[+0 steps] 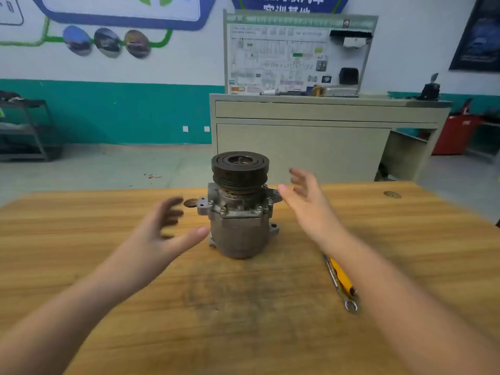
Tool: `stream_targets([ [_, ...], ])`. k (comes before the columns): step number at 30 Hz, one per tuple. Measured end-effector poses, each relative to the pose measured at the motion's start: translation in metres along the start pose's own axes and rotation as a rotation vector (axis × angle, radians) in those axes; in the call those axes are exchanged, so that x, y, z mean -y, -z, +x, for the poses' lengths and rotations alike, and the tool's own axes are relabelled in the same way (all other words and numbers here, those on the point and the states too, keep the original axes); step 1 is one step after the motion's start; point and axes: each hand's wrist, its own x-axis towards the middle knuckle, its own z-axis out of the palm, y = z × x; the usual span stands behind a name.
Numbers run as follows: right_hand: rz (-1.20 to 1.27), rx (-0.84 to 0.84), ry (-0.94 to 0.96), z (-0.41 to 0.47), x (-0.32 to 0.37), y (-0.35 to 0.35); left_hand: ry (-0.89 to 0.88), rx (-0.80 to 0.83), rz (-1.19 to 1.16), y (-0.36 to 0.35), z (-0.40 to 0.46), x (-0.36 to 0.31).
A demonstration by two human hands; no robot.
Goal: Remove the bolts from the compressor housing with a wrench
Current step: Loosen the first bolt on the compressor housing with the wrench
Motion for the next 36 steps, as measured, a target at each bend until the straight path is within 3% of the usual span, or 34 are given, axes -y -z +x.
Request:
stream_targets([
  [3,0.214,0.012,-0.361,0.022,-0.025,-0.027,0.112,0.004,0.015,-0.032,0.049,-0.005],
  [6,0.389,0.090,-0.497,0.037,-0.046,-0.048,0.104,0.080,-0.113,-0.053,0.076,0.003],
  [9,0.363,0.083,-0.440,0.043,-0.050,-0.054,-0.005,0.047,-0.152,-0.059,0.081,0.011],
  [14,0.275,0.062,-0.360,0.026,-0.042,-0.053,-0.013,-0.039,-0.007,-0.060,0.061,0.016],
  [18,0.223,0.053,-0.334,-0.012,-0.029,-0.055,-0.020,-0.092,-0.022,-0.053,0.027,0.017],
  [21,0.244,0.150,-0.312,-0.036,-0.019,-0.052,-0.060,-0.142,-0.040,-0.050,0.003,0.017],
  [23,0.132,0.217,-0.280,-0.046,-0.017,-0.035,-0.069,-0.176,-0.060,-0.049,-0.008,0.015],
  [26,-0.337,-0.050,-0.267,-0.046,-0.040,0.004,-0.094,-0.193,-0.067,-0.050,-0.013,0.016],
  [27,-0.592,-0.140,-0.325,-0.044,-0.048,0.013,-0.105,-0.198,-0.058,-0.050,-0.013,0.017],
  [29,-0.949,-0.125,-0.535,-0.038,-0.061,0.018,-0.125,-0.206,-0.050,-0.050,-0.011,0.017],
  [31,-1.036,-0.087,-0.666,-0.034,-0.066,0.010,-0.143,-0.203,-0.040,-0.048,-0.010,0.017],
  [36,-1.148,-0.196,-0.665,-0.035,-0.073,-0.001,-0.183,-0.201,0.041,-0.046,-0.013,0.019],
])
